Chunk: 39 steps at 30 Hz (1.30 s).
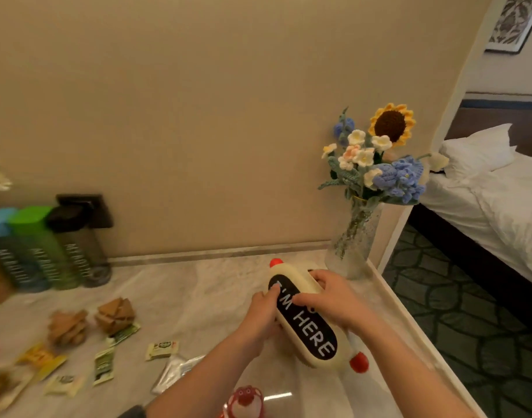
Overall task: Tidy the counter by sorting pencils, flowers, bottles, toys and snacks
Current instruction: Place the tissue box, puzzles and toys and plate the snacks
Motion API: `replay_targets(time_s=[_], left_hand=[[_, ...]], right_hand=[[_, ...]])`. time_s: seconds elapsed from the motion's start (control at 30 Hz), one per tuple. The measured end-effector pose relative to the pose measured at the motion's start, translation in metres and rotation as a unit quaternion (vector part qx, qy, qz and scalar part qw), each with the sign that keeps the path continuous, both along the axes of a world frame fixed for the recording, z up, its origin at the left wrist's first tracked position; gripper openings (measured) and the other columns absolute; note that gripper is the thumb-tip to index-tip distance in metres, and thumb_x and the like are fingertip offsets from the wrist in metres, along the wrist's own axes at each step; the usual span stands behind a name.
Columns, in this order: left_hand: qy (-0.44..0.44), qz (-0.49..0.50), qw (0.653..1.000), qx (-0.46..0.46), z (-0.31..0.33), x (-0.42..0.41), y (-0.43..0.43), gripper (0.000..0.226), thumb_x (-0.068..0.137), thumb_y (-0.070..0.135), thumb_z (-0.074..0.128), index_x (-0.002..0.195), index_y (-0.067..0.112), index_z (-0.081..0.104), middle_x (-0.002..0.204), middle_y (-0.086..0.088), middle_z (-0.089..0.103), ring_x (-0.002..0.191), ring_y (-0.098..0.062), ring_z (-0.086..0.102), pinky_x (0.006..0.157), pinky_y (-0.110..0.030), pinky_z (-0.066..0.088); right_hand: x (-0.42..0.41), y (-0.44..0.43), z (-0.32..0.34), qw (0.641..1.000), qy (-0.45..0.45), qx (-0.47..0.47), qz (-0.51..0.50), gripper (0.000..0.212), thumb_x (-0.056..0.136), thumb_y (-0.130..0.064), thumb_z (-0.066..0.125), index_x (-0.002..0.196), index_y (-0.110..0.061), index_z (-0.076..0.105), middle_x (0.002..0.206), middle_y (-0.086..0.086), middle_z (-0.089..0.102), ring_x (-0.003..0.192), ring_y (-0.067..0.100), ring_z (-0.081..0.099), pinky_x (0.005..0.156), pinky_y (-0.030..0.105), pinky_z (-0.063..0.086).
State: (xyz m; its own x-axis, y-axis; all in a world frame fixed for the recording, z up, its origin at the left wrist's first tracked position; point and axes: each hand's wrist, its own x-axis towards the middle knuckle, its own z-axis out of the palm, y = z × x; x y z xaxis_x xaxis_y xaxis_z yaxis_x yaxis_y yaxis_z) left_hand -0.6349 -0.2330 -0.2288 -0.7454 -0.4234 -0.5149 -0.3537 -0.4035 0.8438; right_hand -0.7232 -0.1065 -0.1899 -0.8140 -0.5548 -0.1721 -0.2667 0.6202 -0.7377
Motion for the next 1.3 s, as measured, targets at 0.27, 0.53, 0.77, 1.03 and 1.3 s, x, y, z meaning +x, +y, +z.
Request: replay_targets(time_s=[0.27,0.53,0.77,1.03,1.3], left_hand=[[0.031,0.111,0.993,-0.011,0.009,0.052,-0.092,0.031,0.100,0.032,0.042,0.125,0.014,0.043,0.112,-0.004,0.060,0.097,-0.016,0.061,0.067,-0.029,0.054],[-0.022,0.148,0.983,-0.103,0.006,0.093,-0.174,0.039,0.097,0.029,0.045,0.135,0.021,0.040,0.120,-0.003,0.056,0.110,-0.021,0.054,0.100,-0.045,0.046],[-0.020,0.129,0.976,-0.174,0.012,0.128,-0.233,0.043,0.093,0.004,0.041,0.131,0.020,0.052,0.119,-0.006,0.063,0.110,-0.022,0.057,0.099,-0.041,0.047],[-0.018,0.100,0.984,-0.143,0.005,0.146,-0.274,0.059,0.089,-0.005,0.034,0.141,0.020,0.047,0.123,-0.005,0.062,0.112,-0.020,0.057,0.102,-0.043,0.046],[-0.013,0.085,0.988,-0.131,-0.006,0.145,-0.290,0.053,0.091,0.000,0.040,0.141,0.017,0.046,0.122,-0.008,0.062,0.108,-0.021,0.058,0.092,-0.034,0.048]], right_hand=[[0.025,-0.112,0.010,0.987,0.077,0.033,0.138,0.070,0.063,-0.037,0.080,0.127,-0.024,0.057,0.107,-0.009,0.061,0.085,0.008,0.061,0.066,0.020,0.047],[0.050,-0.209,0.002,0.969,0.127,0.061,0.202,0.080,0.066,-0.034,0.078,0.140,-0.026,0.049,0.129,-0.007,0.060,0.103,0.010,0.057,0.079,0.022,0.045],[0.068,-0.290,-0.007,0.922,0.240,0.130,0.274,0.072,0.077,-0.028,0.065,0.145,-0.033,0.042,0.137,-0.002,0.055,0.125,0.019,0.052,0.099,0.030,0.042],[0.080,-0.336,-0.036,0.916,0.253,0.162,0.265,0.068,0.081,-0.031,0.061,0.146,-0.032,0.041,0.133,0.001,0.057,0.119,0.023,0.055,0.094,0.034,0.044],[0.084,-0.345,-0.042,0.909,0.283,0.181,0.246,0.067,0.080,-0.027,0.060,0.145,-0.033,0.042,0.128,0.001,0.059,0.118,0.026,0.053,0.097,0.037,0.040]])
